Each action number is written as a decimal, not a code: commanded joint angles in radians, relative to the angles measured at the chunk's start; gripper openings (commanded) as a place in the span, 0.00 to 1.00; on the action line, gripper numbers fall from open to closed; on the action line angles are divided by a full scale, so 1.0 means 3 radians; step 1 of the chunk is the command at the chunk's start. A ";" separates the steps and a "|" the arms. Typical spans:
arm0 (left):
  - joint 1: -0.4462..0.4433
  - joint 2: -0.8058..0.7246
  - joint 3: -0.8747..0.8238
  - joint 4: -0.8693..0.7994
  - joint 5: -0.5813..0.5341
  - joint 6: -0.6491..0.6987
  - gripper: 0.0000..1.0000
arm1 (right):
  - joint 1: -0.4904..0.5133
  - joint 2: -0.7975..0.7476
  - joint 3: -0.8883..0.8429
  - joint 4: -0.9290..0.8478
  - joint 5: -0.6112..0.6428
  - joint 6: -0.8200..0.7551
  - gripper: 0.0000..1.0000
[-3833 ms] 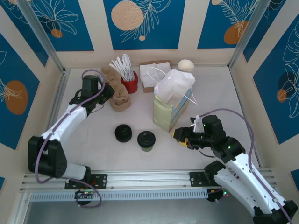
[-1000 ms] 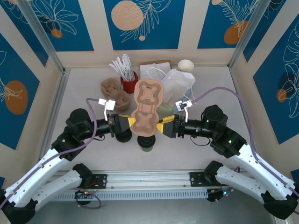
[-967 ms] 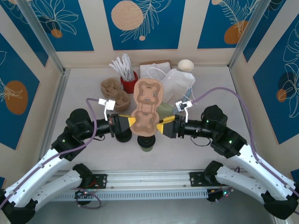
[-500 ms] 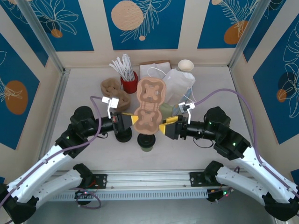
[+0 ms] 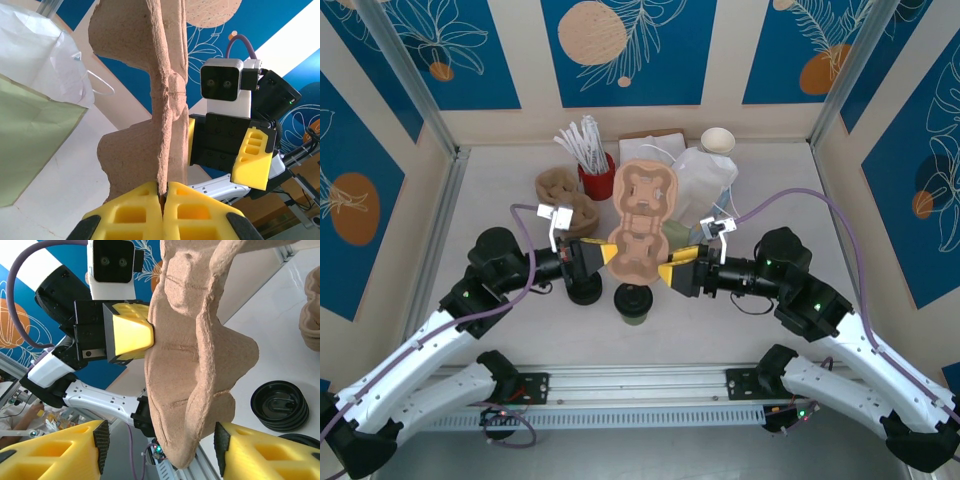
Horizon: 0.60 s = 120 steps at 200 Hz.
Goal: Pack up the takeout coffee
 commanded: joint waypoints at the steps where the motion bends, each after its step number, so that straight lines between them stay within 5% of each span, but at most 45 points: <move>1: -0.0047 0.0007 0.0124 0.0159 0.0037 -0.0010 0.06 | 0.0014 0.0003 -0.0007 0.0150 -0.0035 0.0029 0.52; 32: -0.0059 0.0052 0.0112 0.0185 0.0027 0.0001 0.06 | 0.0014 0.0069 0.0043 0.0185 -0.0090 0.0060 0.24; 76: -0.0079 0.0075 0.0062 0.0259 0.0031 -0.0017 0.06 | 0.0015 0.0094 0.0046 0.0198 -0.0081 0.0098 0.14; 97: -0.0081 0.0056 0.0059 0.0214 0.0011 0.0014 0.08 | 0.0014 0.0084 0.0043 0.0178 -0.0034 0.0106 0.00; 120: -0.0086 -0.0013 0.0023 0.0147 -0.0036 0.0044 0.43 | 0.0009 0.0077 0.0084 0.0043 0.0068 0.0083 0.00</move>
